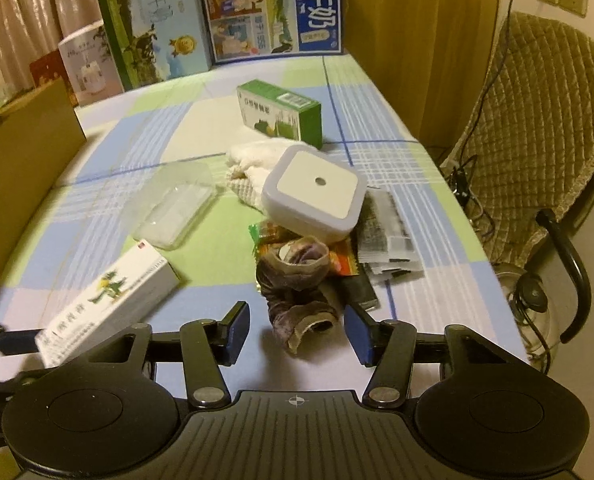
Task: Organize objects
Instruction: 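Grasp the white medicine box with the left tool while the right tool grasps the dark fabric bundle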
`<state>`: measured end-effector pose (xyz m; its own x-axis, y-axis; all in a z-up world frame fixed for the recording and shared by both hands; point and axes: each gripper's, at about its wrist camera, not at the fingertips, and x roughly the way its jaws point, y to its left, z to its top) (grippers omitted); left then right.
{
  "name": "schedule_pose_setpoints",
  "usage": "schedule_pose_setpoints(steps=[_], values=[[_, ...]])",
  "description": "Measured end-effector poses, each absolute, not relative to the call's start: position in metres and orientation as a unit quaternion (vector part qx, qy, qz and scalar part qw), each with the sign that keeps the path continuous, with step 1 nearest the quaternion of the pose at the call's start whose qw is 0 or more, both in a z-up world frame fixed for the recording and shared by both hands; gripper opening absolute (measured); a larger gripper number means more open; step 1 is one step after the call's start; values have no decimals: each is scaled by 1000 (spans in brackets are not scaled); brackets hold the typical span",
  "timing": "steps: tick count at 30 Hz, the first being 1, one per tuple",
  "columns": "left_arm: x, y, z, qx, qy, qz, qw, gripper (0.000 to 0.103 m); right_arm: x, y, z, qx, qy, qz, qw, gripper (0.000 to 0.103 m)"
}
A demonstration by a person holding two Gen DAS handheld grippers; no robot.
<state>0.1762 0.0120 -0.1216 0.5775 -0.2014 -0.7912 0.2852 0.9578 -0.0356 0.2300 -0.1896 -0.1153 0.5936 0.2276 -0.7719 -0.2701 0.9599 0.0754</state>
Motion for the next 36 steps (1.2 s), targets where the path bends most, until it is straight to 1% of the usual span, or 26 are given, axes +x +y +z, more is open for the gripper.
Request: schedule_pose_setpoints(steps=[1,3,4,5,8,12,16,17,18,19,22,28,36], values=[[174,13,-121,47,436,-135,889,36,231,-188,-117,-24,431,140,891,33],[172,14,-120,48,426,-133,893,40,229,-185,-118,-31,430,141,891,25],[173,14,-119,50,423,-132,895,46,228,-183,-117,-30,429,147,891,20],[174,14,-118,52,418,-131,897,50,226,-182,-117,-28,429,154,890,18],[178,10,-116,65,402,-142,902,57,222,-180,-119,-29,433,160,886,16],[192,3,-119,82,399,-155,900,57,220,-180,-120,-20,434,160,886,15],[203,-3,-124,93,398,-170,897,53,219,-180,-120,-17,433,159,887,15],[204,-5,-125,97,398,-172,896,47,219,-180,-120,-17,433,159,887,15],[206,-6,-126,101,400,-173,895,45,219,-180,-119,-17,432,158,888,15],[206,-7,-127,102,402,-175,893,40,219,-179,-119,-18,431,158,888,15],[204,-9,-128,98,404,-176,892,33,218,-176,-118,-19,429,159,889,14],[198,-5,-125,86,414,-157,892,33,205,-166,-113,-31,420,177,889,12],[184,4,-110,65,408,-127,902,32,181,-162,-104,-28,407,189,893,11]])
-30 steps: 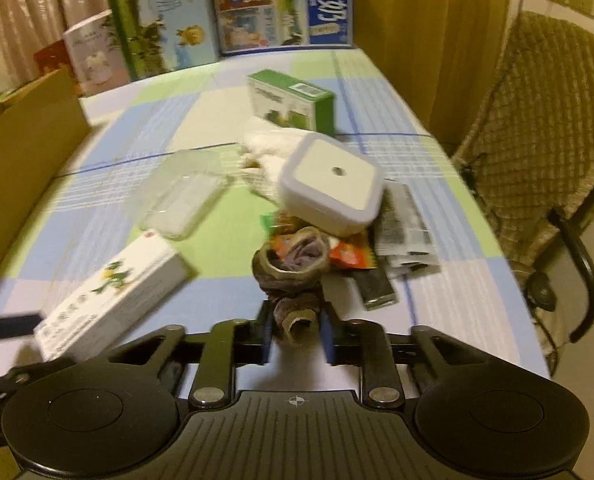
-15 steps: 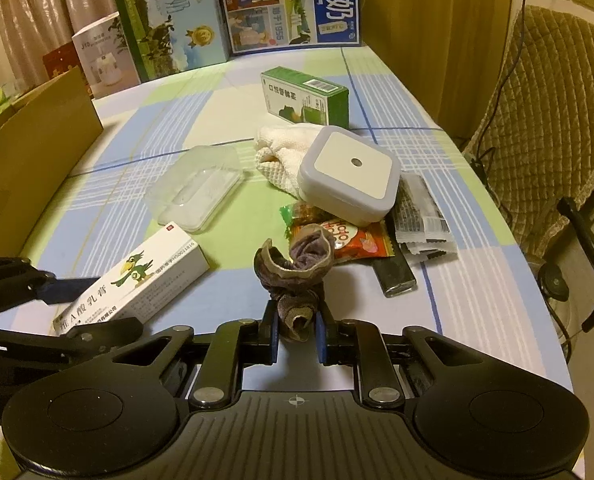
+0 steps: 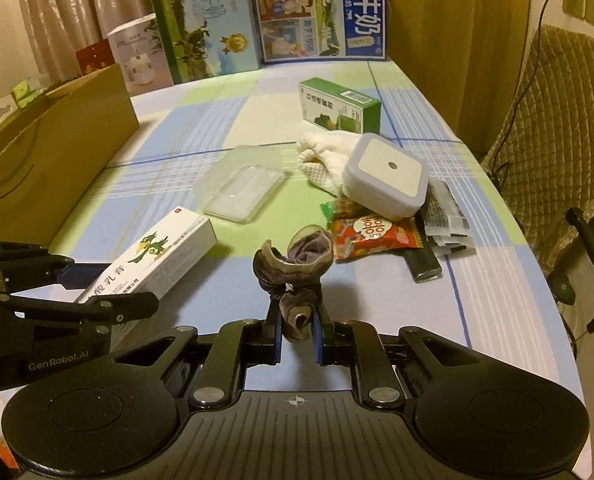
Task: Organize objects
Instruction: 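Grasp the white medicine box with the left tool while the right tool grasps the dark fabric bundle, then carry both items into the cardboard box and open both tools to release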
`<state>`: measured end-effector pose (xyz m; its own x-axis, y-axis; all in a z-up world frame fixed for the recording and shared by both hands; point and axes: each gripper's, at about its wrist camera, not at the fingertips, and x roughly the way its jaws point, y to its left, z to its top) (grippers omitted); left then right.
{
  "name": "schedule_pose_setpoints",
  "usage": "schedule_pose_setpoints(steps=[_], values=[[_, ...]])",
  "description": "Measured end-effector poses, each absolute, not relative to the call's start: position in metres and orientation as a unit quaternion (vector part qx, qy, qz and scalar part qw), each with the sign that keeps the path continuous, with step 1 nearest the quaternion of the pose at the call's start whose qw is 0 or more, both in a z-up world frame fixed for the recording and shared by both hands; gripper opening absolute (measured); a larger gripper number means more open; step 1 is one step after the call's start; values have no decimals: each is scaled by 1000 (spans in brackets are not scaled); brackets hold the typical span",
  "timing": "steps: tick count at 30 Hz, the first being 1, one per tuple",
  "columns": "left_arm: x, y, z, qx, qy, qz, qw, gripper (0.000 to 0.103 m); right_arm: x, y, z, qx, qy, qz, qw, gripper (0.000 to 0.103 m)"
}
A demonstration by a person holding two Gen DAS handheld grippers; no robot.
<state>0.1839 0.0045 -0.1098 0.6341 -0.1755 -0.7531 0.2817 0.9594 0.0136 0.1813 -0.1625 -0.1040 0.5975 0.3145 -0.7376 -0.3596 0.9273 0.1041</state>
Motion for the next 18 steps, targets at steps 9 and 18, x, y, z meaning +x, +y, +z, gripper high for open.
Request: schedule_pose_setpoints(steps=[9,18], values=[[158,17,-78,47,393,-103,913,33,156,-146,-75,-32,376,225,899,11],[130,56,-22,43,359,-65,930,33,136,-94,-24,-48,339,297,891,11]])
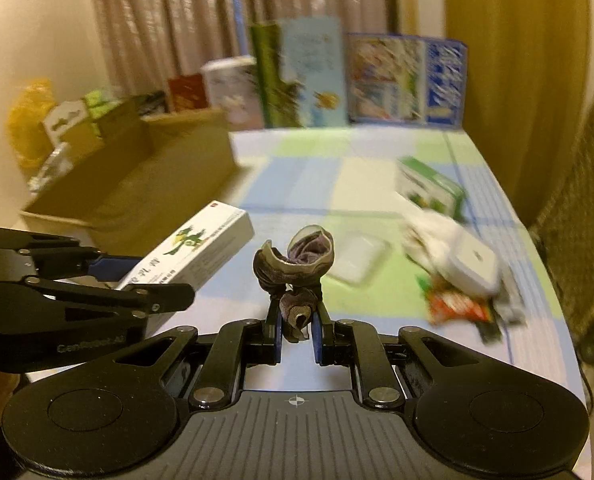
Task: Organize objects
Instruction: 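Carry both items into the cardboard box and open both tools to release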
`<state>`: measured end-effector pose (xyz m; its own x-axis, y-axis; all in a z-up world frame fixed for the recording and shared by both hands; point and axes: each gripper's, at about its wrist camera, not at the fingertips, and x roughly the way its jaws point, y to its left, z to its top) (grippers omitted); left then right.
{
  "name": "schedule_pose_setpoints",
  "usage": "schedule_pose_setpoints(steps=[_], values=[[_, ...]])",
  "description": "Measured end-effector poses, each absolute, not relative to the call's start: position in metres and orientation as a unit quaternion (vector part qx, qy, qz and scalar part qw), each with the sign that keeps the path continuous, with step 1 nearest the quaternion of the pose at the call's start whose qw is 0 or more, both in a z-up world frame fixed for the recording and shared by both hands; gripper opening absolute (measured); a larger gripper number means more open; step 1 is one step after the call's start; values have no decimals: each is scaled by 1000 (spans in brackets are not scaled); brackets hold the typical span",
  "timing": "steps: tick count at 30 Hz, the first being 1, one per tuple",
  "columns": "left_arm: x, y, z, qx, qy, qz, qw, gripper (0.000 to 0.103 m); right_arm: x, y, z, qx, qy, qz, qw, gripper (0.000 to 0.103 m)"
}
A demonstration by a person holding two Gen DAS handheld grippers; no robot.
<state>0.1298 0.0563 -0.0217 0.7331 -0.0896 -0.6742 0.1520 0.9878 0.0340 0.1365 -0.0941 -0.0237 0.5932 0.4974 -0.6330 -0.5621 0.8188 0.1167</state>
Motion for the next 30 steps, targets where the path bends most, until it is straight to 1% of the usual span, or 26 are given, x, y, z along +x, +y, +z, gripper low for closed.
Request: schedule_pose_setpoints(steps=[7,11,18,24,25,26,27,28,30], values=[[120,124,27,50,331,-9,942,33,135,-21,16,-63,308,365,876,11],[123,171,41,55,329,21,942,33,143,29,23,-66,308,394,863,11],[138,243,42,46,340,53,938,33,179,101,11,-74,327,411,848,11],[156,271,30,35,345,58,936,33,206,131,-1,-70,336,409,846,12],[161,273,28,34,345,57,936,33,210,134,-3,-66,333,412,846,14],[166,277,25,32,341,57,938,34,217,136,-6,-61,332,418,843,21],[171,282,22,31,339,64,938,34,222,137,-8,-59,332,415,845,36],[174,284,20,32,338,72,938,36,223,135,-8,-58,331,412,847,47],[175,289,18,28,335,83,938,38,225,129,-7,-57,319,412,851,55]])
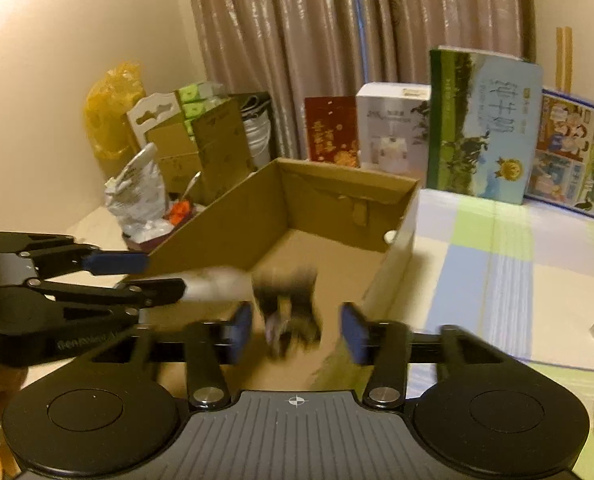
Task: Organize objects
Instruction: 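Carry both items into the cardboard box and open both tools to release, then move both open tools back over the remaining table items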
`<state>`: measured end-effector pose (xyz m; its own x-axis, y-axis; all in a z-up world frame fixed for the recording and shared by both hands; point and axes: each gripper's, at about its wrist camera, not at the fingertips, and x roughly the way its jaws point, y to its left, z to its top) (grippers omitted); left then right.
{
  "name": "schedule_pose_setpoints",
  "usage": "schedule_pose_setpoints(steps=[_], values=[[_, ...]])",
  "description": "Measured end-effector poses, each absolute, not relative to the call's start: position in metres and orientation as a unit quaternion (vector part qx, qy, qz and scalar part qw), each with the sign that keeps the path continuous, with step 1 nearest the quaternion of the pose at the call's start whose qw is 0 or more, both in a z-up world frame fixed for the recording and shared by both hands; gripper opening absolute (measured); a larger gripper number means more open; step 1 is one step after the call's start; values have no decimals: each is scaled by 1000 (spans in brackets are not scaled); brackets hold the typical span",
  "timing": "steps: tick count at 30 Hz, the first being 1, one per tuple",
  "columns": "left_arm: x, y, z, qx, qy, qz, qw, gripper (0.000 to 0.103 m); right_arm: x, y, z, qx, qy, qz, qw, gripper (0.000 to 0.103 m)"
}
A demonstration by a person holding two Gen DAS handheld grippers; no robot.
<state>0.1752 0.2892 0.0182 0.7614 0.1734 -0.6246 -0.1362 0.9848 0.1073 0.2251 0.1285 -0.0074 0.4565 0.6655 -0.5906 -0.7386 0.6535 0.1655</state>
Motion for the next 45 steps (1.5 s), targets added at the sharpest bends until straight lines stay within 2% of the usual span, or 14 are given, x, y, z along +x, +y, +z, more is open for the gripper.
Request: schedule_pose_setpoints(steps=[7,18,23,27,29,33,37,42,45], values=[[161,288,21,1,324,88,942,43,213,91,-7,-46,314,399,860,60],[116,235,41,-31,315,55,947,52,165,9,8,-23,313,358,880,72],[99,207,50,-34,309,49,949,64,144,-25,17,-13,307,339,889,75],[85,187,53,-45,314,45,947,70,127,-46,24,-11,308,328,893,79],[78,178,55,-46,311,44,948,77,118,-56,27,-15,306,323,895,81],[67,159,58,-51,308,38,949,83,103,-78,31,-20,301,309,902,92],[61,139,60,-52,308,27,950,91,94,-100,32,-15,302,291,907,98],[55,117,60,-58,306,16,950,101,86,-127,29,-8,309,269,912,101],[53,104,58,-57,308,10,950,102,83,-142,24,-5,314,255,915,101]])
